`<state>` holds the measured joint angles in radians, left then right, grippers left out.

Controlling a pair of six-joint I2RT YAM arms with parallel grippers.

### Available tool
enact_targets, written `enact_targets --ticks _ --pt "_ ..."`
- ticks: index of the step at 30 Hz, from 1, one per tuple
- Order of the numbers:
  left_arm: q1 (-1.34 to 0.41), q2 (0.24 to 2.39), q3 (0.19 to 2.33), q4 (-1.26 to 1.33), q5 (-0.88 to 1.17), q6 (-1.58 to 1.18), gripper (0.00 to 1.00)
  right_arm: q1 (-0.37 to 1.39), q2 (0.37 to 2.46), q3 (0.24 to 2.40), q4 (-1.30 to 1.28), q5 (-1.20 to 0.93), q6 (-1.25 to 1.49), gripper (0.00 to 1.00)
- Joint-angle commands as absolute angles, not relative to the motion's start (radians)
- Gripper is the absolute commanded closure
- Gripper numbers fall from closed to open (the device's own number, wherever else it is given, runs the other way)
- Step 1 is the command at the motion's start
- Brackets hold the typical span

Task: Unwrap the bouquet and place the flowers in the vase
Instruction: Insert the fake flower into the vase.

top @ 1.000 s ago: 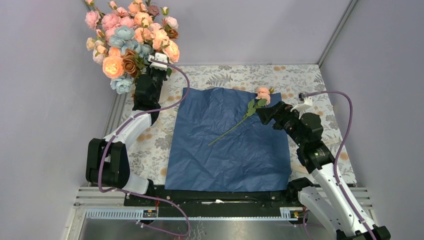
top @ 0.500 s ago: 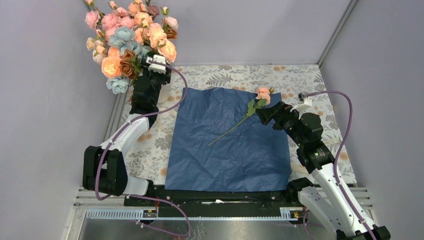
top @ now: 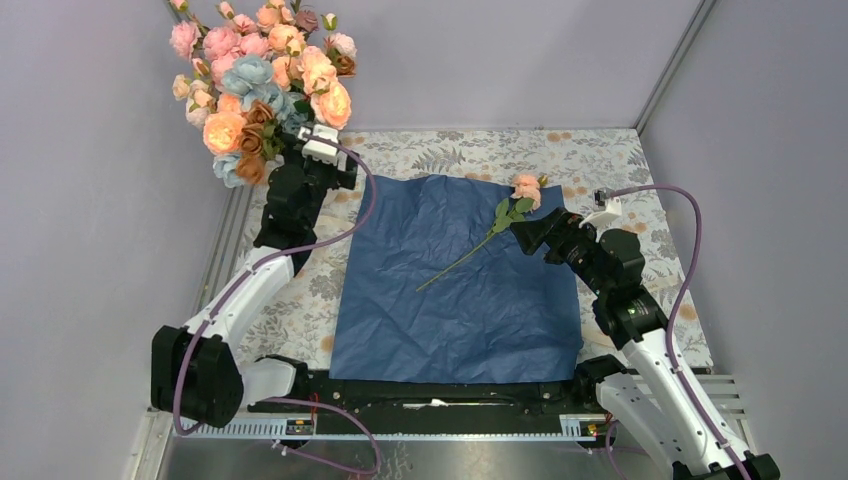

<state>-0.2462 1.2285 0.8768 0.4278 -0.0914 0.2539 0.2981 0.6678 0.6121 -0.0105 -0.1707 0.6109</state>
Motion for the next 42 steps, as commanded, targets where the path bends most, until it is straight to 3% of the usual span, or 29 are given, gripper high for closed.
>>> enact_targets --ticks 1,11,18,24,32,42 --pt "-0.288 1.18 0.935 0.263 -0.069 0.208 0.04 0.292 0.647 0.617 -0.027 -0.18 0.6 0.08" --pt "-0.327 1.11 0.992 -0.067 -0.024 -0.063 0.03 0.291 0.634 0.655 -0.223 -0.091 0.59 0.09" --pt "-0.334 1.002 0.957 -0.185 0.138 -0.118 0.01 0.291 0.638 0.65 -0.317 -0.032 0.629 0.09" --pt "-0.334 1.032 1.089 -0.311 0.299 -0.151 0.01 0.291 0.7 0.647 -0.341 -0.01 0.674 0.2" --pt "-0.317 1.112 1.084 -0.253 0.564 -0.337 0.01 0.297 0.97 0.718 -0.351 0.066 0.734 0.37" --pt "-0.312 1.173 1.081 -0.336 0.616 -0.383 0.01 0.338 1.357 0.901 -0.219 0.077 0.745 0.36"
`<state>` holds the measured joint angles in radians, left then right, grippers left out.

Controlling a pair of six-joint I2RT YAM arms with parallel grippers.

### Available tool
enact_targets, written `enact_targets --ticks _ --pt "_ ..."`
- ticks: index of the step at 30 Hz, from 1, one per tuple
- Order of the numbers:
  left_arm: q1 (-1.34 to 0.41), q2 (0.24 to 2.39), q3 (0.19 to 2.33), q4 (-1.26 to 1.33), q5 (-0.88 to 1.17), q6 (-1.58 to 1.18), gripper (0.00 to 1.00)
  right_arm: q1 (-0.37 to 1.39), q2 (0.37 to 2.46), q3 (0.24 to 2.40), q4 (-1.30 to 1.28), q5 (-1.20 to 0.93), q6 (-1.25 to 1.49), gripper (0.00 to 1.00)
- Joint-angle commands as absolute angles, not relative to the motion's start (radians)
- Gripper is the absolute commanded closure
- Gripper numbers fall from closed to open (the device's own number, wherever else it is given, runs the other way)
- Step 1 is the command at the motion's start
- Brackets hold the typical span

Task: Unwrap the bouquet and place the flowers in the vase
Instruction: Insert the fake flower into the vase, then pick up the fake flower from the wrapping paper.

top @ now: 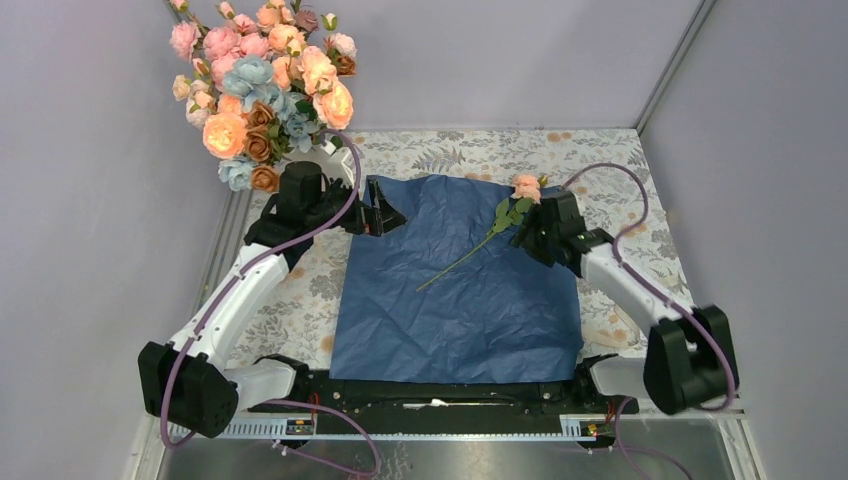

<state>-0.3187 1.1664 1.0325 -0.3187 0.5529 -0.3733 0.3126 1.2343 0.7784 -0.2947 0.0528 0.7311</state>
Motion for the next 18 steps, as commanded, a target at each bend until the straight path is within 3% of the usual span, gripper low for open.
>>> enact_targets --ticks 1,9,18 --pt "-0.31 1.173 1.083 -0.342 0.616 -0.379 0.01 0.344 1.402 0.932 -0.223 0.076 0.742 0.36" --pt "-0.295 1.163 1.079 -0.35 0.615 -0.378 0.01 0.421 1.638 1.102 -0.268 0.222 0.783 0.46" --pt "-0.28 1.157 1.076 -0.35 0.624 -0.385 0.01 0.474 1.74 1.104 -0.252 0.322 0.862 0.5"
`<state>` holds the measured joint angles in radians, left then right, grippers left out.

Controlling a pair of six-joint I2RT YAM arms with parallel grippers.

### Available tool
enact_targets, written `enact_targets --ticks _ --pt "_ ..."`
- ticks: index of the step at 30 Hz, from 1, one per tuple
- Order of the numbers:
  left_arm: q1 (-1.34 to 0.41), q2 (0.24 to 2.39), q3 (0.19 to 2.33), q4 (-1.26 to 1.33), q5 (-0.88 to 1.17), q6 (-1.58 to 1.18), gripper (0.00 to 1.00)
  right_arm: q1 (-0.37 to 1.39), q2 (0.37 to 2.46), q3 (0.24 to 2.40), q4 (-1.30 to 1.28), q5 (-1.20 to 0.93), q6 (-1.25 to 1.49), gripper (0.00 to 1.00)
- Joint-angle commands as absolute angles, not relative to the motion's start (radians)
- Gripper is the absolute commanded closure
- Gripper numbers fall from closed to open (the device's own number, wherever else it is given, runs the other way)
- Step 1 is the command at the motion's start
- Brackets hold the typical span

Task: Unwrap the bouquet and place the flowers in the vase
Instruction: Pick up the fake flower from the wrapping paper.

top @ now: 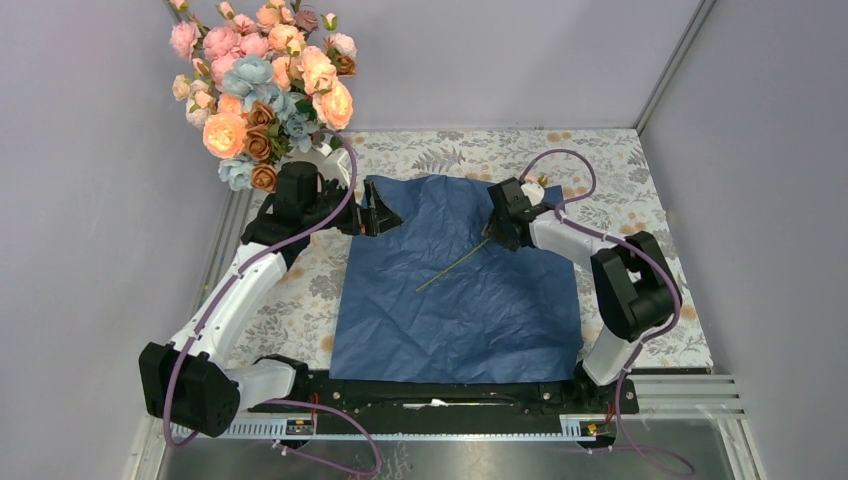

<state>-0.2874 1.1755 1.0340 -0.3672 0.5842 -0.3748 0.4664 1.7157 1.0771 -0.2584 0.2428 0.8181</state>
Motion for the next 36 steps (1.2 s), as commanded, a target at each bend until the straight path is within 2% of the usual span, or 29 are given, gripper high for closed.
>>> enact_targets --ticks 1,9,18,28,35,36 --pt "-0.28 1.157 1.075 -0.349 0.63 -0.389 0.01 0.475 1.751 1.106 -0.242 0.314 0.859 0.5" --pt "-0.279 1.148 1.065 -0.333 0.638 -0.4 0.02 0.479 1.832 1.17 -0.25 0.301 0.839 0.51" --pt "-0.279 1.148 1.064 -0.333 0.645 -0.405 0.02 0.482 1.896 1.239 -0.294 0.331 0.833 0.63" --pt "-0.279 1.142 1.063 -0.333 0.648 -0.405 0.02 0.496 1.951 1.292 -0.35 0.361 0.837 0.66" --pt "-0.279 1.138 1.063 -0.332 0.646 -0.403 0.02 0.509 1.92 1.258 -0.315 0.413 0.852 0.98" --pt "-0.281 1.138 1.064 -0.332 0.653 -0.401 0.02 0.509 1.912 1.253 -0.315 0.428 0.855 1.0"
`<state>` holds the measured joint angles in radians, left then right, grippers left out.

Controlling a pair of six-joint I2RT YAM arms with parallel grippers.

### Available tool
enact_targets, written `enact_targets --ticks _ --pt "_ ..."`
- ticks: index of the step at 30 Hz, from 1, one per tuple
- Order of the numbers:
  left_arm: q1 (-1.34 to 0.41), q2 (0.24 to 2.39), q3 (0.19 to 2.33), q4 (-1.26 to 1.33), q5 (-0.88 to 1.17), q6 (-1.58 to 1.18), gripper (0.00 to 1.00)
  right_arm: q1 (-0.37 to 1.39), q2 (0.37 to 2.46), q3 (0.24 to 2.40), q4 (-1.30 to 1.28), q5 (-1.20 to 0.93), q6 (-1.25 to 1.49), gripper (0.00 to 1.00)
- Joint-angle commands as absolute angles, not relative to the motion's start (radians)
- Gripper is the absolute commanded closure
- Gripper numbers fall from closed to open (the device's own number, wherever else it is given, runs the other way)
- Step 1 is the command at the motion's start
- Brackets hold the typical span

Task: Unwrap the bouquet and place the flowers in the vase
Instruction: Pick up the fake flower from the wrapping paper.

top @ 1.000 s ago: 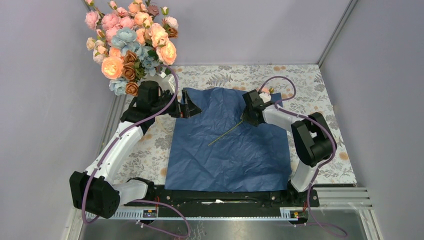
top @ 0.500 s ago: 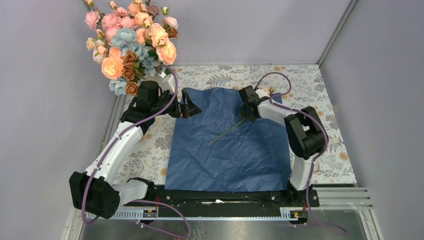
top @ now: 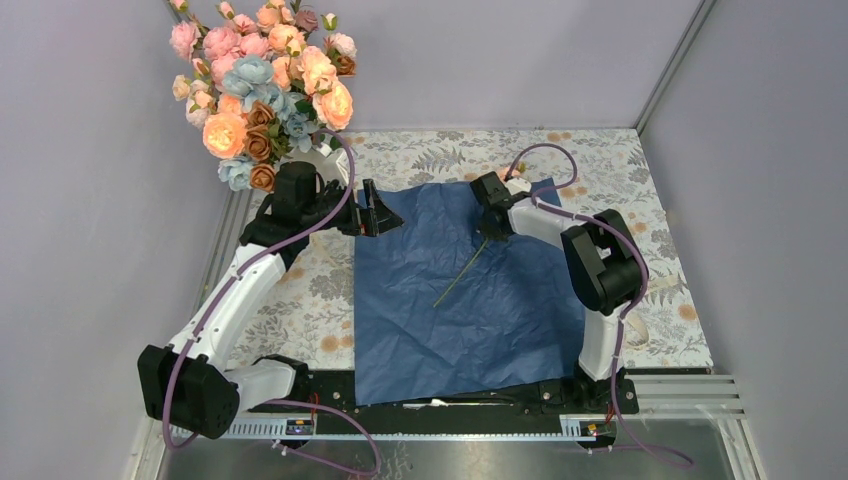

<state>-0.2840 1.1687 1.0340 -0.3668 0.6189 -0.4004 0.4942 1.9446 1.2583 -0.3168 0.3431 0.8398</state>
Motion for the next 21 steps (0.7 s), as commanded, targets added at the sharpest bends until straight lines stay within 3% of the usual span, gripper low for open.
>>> enact_targets --ticks 1,21 --pt "-0.281 1.137 1.064 -0.331 0.659 -0.399 0.02 0.509 1.903 1.247 -0.315 0.443 0.86 1.0" --pt "-0.284 1.149 1.058 -0.328 0.635 -0.401 0.03 0.509 1.546 0.998 -0.156 0.525 0.824 1.0"
